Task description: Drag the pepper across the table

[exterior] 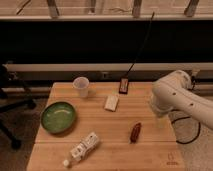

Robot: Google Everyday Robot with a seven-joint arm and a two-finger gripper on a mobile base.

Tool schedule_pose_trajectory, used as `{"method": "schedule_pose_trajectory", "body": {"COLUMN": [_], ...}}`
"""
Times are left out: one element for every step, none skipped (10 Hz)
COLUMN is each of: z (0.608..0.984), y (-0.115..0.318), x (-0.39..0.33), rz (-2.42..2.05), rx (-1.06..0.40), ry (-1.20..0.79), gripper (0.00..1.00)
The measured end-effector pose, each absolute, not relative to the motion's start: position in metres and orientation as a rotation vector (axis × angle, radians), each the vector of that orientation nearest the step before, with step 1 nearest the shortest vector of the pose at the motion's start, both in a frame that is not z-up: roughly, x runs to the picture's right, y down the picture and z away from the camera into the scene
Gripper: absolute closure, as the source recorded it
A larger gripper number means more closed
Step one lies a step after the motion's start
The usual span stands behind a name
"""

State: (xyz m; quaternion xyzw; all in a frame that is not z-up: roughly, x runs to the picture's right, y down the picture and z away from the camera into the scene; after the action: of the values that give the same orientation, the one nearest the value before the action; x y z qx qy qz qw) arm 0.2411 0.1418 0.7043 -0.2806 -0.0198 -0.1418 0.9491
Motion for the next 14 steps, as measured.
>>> {"method": "schedule_pose_trajectory", "body": {"z": [0.707,0.71,0.711,0.711,0.713,0.717,0.72,0.722,0.723,0.725,0.729,0.733,0.739,0.741], "y": [0.145,0.15,0.152,0.154,0.159,0.166,0.171,0.175,0.179,0.182,0.185,0.188,0.194,0.196], "x": [0.234,0.228,0.227,0.225,0.221,0.215,0.208,0.204,0.205,0.202,0.198,0.197,0.193,0.193], "rz": [-0.342,-0.38,-0.405,-0.435,-0.489,-0.58,-0.64,-0.669,-0.687,-0.719,-0.752,-0.773,-0.806,-0.813], "rx": [-0.571,-0.572,-0.572,-0.574,-0.574,-0.573,-0.573,-0.575,-0.577,-0.578,-0.577,-0.578,-0.578,-0.579], "ry": [-0.058,-0.071,-0.077,-0.088,-0.106,-0.131,-0.148,-0.158,-0.163,-0.173,-0.184,-0.19,-0.202,-0.203], "gripper": [0.2,0.2,0.2,0.2,0.2,0.2,0.2,0.2,0.2,0.2,0.2,0.2,0.2,0.2]}}
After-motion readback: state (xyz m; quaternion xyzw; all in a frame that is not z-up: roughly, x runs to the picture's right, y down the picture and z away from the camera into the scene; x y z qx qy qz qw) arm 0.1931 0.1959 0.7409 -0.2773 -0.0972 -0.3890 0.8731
